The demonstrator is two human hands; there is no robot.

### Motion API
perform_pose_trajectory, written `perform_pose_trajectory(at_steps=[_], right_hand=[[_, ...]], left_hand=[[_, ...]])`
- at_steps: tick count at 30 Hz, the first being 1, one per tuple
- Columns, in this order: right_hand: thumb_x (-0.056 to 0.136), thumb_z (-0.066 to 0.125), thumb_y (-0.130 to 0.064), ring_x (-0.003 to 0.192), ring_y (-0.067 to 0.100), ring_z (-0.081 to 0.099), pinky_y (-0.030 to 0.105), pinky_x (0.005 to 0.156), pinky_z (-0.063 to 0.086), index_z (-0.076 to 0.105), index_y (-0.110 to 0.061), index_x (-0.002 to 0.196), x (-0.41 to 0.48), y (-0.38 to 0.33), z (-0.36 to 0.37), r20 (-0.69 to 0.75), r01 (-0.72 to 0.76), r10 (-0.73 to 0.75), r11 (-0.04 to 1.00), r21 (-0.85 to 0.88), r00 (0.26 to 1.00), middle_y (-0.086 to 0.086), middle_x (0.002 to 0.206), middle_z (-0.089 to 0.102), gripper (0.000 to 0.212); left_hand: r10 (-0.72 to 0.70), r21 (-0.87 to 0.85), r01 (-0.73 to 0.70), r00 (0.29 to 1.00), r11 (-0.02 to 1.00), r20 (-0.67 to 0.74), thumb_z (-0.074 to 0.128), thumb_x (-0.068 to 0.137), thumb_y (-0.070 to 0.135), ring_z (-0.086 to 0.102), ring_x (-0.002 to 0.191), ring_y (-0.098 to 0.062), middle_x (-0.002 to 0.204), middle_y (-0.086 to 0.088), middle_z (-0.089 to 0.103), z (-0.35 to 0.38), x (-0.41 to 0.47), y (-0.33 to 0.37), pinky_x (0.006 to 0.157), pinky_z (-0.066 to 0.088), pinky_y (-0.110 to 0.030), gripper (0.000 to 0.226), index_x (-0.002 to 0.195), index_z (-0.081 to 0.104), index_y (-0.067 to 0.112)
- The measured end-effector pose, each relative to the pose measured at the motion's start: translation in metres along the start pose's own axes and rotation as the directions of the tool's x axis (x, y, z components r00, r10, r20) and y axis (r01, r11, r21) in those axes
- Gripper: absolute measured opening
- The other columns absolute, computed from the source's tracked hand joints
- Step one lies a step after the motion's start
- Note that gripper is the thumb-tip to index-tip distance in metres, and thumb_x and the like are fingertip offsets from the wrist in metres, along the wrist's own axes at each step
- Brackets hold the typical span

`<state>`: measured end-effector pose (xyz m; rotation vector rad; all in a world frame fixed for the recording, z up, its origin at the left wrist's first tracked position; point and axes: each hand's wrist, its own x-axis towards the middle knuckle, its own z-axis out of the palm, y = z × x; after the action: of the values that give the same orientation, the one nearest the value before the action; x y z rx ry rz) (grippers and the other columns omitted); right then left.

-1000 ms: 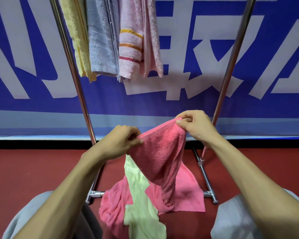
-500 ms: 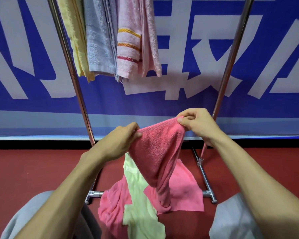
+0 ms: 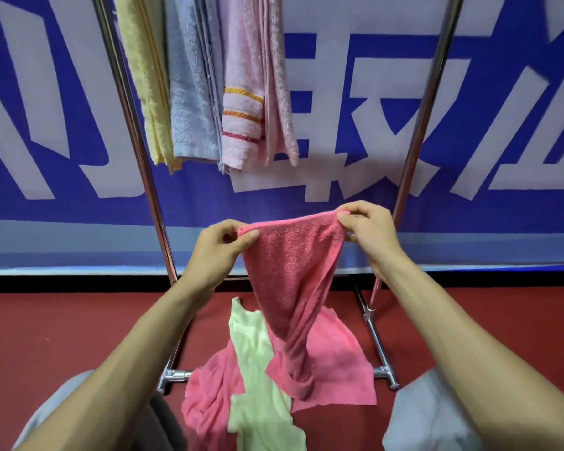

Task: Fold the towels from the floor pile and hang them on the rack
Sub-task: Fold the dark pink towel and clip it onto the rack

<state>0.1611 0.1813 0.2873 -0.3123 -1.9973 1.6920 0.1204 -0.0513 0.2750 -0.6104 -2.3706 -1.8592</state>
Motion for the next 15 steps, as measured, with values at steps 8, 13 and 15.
perform_pose_trajectory(at_steps=[8,13,15], right_hand=[[0.080,0.069,-0.008,0.083,0.021,0.069,0.039,0.077,0.059,0.073,-0.017,0.083,0.023,-0.099,-0.006,-0.051,0.220,-0.222,0.974,-0.048,0.974,0.006,0.086,0.073,0.010],[0.078,0.073,-0.017,0.086,0.023,0.071,0.046,0.080,0.059,0.072,-0.026,0.075,0.028,-0.159,-0.013,-0.110,0.314,-0.316,0.949,-0.034,0.943,0.002,0.082,0.074,0.010],[0.079,0.072,-0.017,0.085,0.022,0.070,0.047,0.080,0.058,0.072,-0.027,0.076,0.031,-0.184,-0.017,-0.132,0.365,-0.368,0.930,-0.051,0.920,0.000,0.082,0.073,0.011]], left_hand=[[0.092,-0.196,-0.122,0.984,0.973,-0.151,0.055,0.095,0.013,0.047,0.061,-0.009,0.058,0.011,0.058,-0.024,0.050,0.082,0.061,0.042,-0.027,0.020,0.077,0.064,0.017],[0.277,-0.024,-0.287,0.938,0.958,-0.207,0.059,0.093,0.016,0.051,0.063,-0.006,0.068,0.006,0.061,-0.049,0.074,0.155,0.065,0.044,-0.027,0.011,0.085,0.067,0.014],[0.331,0.018,-0.336,0.917,0.942,-0.220,0.062,0.091,0.021,0.054,0.070,-0.009,0.074,0.003,0.062,-0.059,0.076,0.181,0.071,0.046,-0.031,0.011,0.092,0.070,0.012]])
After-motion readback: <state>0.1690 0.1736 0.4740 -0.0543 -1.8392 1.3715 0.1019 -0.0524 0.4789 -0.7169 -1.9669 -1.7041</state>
